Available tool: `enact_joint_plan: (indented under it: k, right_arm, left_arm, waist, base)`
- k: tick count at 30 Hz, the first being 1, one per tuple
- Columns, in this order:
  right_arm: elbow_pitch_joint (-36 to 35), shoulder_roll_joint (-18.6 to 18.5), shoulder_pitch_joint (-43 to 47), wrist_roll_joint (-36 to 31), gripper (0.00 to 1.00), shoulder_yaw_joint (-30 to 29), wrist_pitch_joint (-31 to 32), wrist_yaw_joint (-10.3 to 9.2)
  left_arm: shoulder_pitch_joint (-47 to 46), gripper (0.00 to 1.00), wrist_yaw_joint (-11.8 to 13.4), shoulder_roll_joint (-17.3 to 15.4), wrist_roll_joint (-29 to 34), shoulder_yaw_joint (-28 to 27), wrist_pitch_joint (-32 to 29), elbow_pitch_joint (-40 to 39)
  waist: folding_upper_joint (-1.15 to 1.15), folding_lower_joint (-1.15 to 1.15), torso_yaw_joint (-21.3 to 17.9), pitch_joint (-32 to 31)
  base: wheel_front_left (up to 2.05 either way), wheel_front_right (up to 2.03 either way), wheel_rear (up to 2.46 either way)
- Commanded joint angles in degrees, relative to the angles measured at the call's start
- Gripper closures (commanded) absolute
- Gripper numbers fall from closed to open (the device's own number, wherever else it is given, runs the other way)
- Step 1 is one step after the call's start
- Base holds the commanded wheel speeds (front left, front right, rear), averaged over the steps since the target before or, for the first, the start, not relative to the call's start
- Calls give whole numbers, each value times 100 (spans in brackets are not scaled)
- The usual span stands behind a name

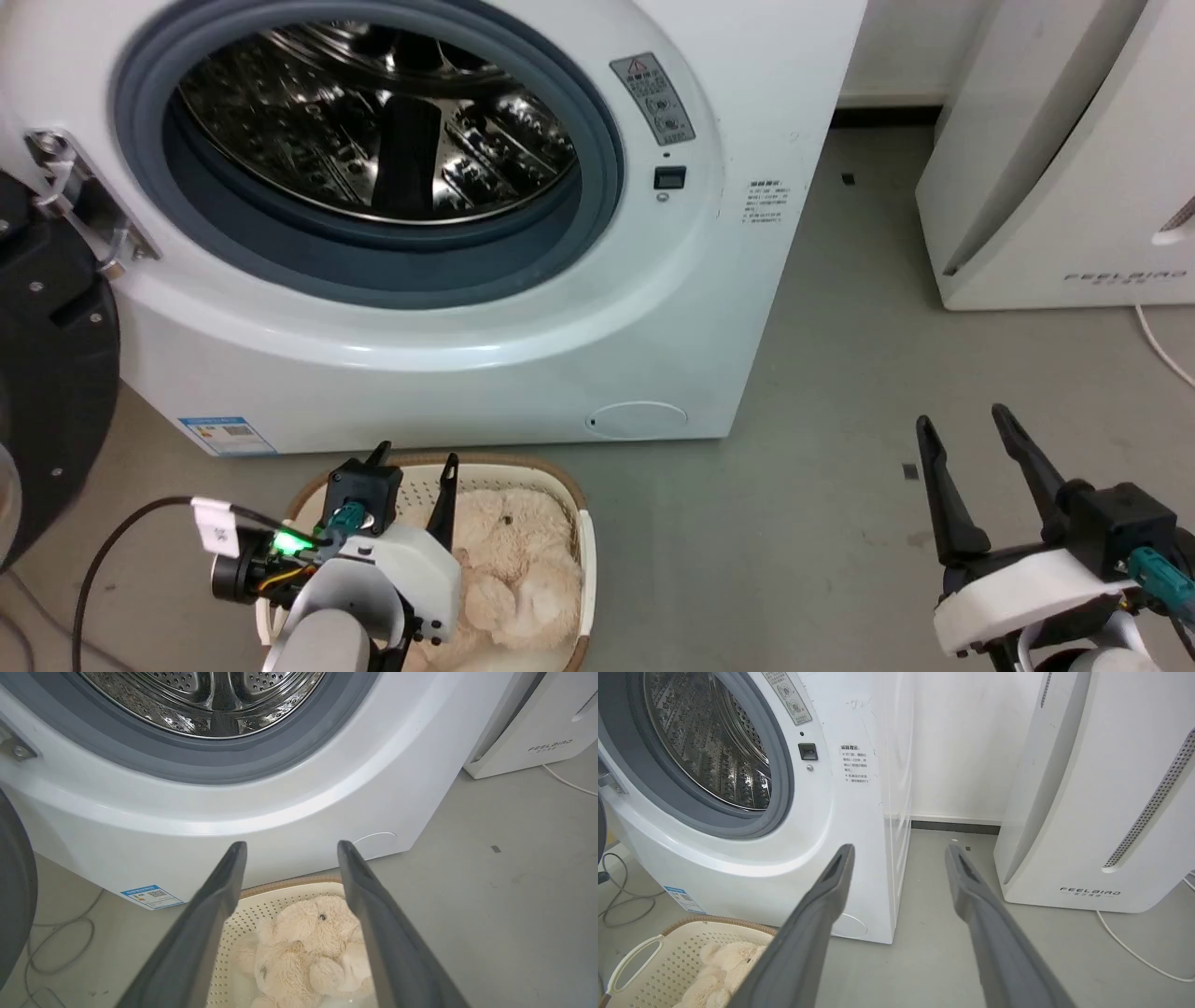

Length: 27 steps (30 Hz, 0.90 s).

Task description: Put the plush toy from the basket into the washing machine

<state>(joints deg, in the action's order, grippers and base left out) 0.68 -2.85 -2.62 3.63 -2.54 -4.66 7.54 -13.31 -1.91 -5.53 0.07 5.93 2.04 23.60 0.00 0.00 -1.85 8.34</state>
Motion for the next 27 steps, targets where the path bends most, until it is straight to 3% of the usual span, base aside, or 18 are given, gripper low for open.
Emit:
enact_joint_plan:
  k: [1, 27]
  right_arm:
    - [5, -1, -125, 51, 0, -27, -63, -2]
    - [-19, -1, -708, 367, 0, -112, -373, -3]
  left_arm:
    - [-189, 0, -41, -59, 11, 64, -19, 180]
    - [-1333, 0, -213, -622, -343, 1366, -876, 1767]
  waist:
    - [0, 0, -33, 107]
    - [0, 0, -369, 1433]
  base:
    - [0, 0, 0]
    - [0, 0, 0]
